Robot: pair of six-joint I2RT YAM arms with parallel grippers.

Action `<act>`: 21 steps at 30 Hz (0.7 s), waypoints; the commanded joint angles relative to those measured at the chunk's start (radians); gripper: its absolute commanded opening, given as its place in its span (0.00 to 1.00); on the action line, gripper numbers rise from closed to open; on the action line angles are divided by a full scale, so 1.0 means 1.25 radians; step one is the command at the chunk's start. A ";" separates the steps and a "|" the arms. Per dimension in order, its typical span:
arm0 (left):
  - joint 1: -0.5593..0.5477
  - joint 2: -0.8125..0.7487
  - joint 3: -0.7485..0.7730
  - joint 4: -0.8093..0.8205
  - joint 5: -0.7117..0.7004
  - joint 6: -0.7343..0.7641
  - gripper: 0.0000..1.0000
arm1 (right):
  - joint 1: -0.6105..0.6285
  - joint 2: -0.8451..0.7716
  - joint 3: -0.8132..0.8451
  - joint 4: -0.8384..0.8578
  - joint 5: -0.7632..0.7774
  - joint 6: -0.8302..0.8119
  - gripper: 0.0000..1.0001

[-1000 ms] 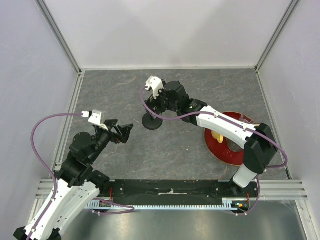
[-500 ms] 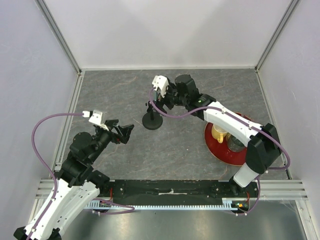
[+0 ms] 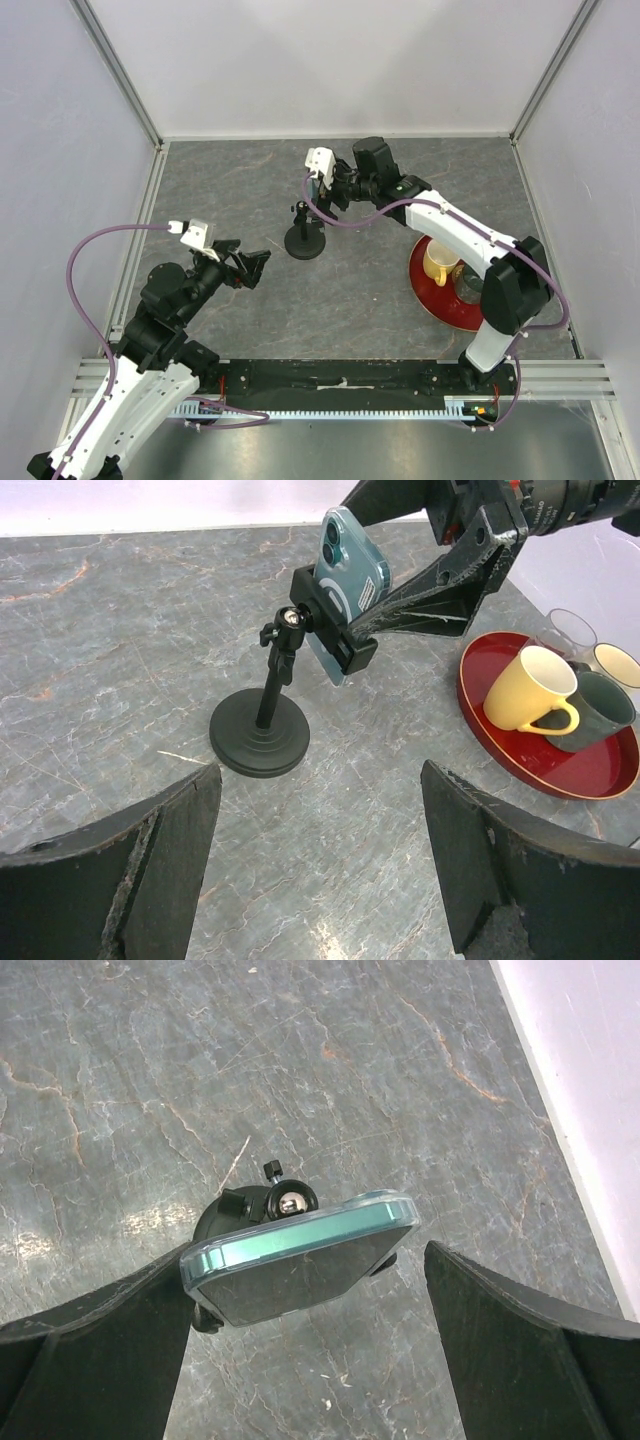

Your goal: Place the phone on the phone stand

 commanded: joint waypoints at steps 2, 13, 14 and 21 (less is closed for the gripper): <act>0.006 0.006 0.001 0.038 0.022 -0.008 0.86 | -0.006 0.039 0.071 -0.035 -0.115 -0.047 0.98; 0.006 0.006 0.001 0.040 0.031 -0.006 0.86 | -0.007 0.070 0.091 -0.058 -0.148 -0.064 0.84; 0.006 0.004 0.002 0.040 0.029 -0.006 0.86 | -0.006 0.069 0.090 -0.057 -0.152 -0.063 0.81; 0.006 0.002 0.000 0.038 0.027 -0.006 0.86 | -0.006 0.065 0.084 -0.051 -0.185 -0.035 0.43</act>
